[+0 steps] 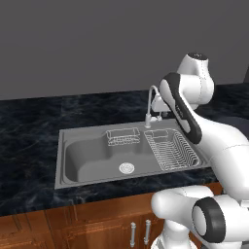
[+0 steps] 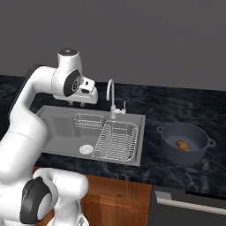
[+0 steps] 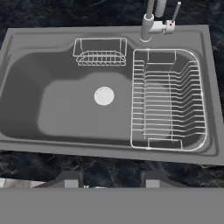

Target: Dump the potato from the pot into the sink. Then turn on the water and wash the potato. Then turn off the water and put the potato back in the pot.

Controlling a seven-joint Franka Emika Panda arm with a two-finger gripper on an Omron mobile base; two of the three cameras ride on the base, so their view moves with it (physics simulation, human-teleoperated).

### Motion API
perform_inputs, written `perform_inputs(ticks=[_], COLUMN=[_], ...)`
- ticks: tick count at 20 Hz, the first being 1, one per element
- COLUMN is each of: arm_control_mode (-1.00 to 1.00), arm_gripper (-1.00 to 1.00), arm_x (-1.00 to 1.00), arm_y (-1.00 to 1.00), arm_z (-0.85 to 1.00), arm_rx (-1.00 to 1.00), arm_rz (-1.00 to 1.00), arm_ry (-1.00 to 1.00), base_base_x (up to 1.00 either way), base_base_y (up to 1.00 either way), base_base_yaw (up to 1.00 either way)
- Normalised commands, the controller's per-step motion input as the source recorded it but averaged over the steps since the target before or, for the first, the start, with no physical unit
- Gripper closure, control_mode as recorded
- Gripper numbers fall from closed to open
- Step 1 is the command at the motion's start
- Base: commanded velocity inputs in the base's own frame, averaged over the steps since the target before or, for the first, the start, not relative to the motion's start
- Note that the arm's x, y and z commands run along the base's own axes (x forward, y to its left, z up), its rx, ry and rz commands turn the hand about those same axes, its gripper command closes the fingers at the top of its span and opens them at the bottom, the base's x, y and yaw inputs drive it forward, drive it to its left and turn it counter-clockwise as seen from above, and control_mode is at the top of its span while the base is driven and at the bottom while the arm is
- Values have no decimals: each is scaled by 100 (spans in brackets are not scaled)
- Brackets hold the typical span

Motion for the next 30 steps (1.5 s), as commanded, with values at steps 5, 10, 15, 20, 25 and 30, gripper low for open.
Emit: perform_inputs(ticks=[5, 10, 15, 20, 25, 30], arm_control_mode=[-100, -100, -100, -100, -100, -100], arm_gripper=[-100, -100, -100, -100, -100, -100], arm_x=[-19, -38, -30, -4, 0, 0], arm_y=[-1, -23, -39, -41, -34, -22], arm_z=[0, 0, 0, 0, 0, 0], arm_rx=[0, 0, 0, 0, 0, 0], arm_rz=[0, 0, 0, 0, 0, 0], arm_ry=[0, -1, 0, 0, 0, 2], base_base_x=[0, 0, 0, 0, 0, 0], base_base_y=[0, 0, 0, 0, 0, 0], base_base_yaw=[0, 0, 0, 0, 0, 0])
